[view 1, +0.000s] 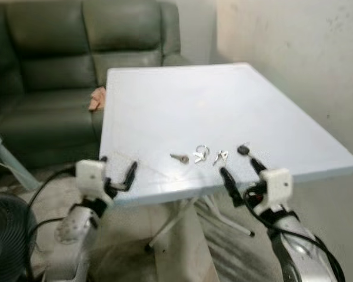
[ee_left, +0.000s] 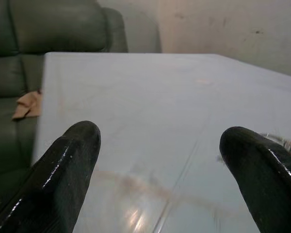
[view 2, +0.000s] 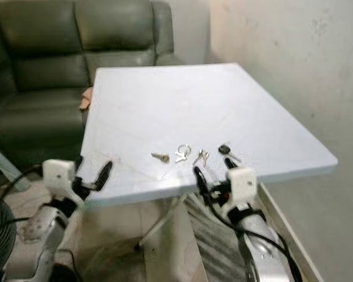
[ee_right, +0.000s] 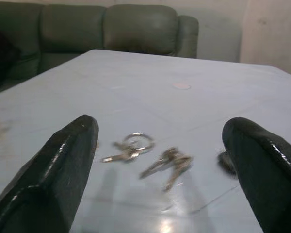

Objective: Hang keys on a hook

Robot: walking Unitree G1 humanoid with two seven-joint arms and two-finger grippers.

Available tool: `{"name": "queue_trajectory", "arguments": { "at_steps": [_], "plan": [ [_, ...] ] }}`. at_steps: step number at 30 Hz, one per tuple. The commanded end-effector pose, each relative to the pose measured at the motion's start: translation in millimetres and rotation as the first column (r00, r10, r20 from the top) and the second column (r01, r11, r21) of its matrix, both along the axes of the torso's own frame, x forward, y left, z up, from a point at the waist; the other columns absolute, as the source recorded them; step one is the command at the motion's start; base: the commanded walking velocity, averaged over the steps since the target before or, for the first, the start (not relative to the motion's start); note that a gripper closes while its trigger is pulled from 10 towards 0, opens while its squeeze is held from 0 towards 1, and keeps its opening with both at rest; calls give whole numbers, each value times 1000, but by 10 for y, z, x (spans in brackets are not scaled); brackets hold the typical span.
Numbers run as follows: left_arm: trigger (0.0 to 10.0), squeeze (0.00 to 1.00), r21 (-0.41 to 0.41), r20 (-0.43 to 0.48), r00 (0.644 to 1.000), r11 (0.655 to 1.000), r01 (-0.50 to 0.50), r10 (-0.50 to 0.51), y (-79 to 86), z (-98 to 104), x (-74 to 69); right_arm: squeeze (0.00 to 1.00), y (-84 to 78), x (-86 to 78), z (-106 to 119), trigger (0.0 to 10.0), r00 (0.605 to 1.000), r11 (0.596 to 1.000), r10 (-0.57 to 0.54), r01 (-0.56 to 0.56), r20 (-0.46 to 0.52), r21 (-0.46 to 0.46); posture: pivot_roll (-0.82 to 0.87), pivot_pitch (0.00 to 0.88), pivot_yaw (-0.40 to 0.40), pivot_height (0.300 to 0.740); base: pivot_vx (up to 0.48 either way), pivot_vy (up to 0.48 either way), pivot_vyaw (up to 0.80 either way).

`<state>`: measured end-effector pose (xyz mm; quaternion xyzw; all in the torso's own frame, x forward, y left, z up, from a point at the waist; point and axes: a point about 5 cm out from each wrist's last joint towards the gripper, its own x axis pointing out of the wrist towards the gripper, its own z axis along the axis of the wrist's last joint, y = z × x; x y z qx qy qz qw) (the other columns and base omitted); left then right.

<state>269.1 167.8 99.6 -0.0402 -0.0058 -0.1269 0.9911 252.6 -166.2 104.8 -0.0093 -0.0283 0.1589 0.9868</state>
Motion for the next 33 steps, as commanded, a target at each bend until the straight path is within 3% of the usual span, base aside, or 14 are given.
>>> {"name": "queue_trajectory", "arguments": {
  "at_steps": [1,16,26,33],
  "plan": [
    [10000,0,8,23,999,1000,22,-23,-83,46,13,0,-66,-14,26,10000,1000,1000,-16,16,7,-5,-41,0,13,740,0,0,0],
    [10000,0,38,46,991,991,126,-127,-280,90,9,0,-255,116,80,10000,1000,997,4,-3,14,-82,-36,0,6,740,0,0,0],
    [10000,0,41,51,970,971,237,-239,-528,103,-21,0,-526,446,262,10000,999,984,32,-26,30,-175,-41,0,2,740,0,0,0],
    [10000,0,71,21,955,954,292,-295,-608,-12,-122,0,-521,539,264,10000,996,978,84,-80,14,-194,-31,0,-4,740,0,0,0]
  ]
}}
